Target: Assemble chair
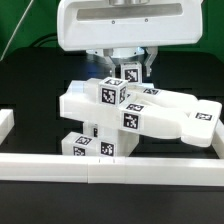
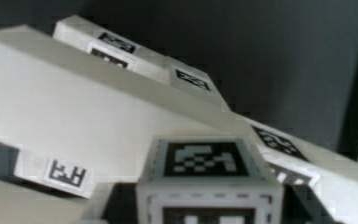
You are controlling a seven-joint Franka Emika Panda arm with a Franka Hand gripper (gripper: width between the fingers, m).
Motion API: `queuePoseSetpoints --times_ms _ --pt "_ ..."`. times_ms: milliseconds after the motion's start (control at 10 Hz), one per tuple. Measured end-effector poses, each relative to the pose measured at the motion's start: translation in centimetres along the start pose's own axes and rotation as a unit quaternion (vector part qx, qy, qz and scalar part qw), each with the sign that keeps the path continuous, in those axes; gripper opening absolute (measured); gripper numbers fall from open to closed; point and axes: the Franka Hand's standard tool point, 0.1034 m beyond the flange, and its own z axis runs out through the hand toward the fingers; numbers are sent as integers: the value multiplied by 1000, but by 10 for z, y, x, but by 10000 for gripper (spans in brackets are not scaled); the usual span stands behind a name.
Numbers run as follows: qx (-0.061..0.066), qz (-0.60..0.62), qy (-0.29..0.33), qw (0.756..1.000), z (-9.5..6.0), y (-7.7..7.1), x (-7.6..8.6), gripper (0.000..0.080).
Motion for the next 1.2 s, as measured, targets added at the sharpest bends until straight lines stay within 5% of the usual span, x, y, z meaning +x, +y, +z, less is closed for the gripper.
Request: queuePoseSetpoints --times_ms 600,1200 --pt "4 215 6 977 0 -2 1 281" --pt "13 398 3 917 1 -4 0 281"
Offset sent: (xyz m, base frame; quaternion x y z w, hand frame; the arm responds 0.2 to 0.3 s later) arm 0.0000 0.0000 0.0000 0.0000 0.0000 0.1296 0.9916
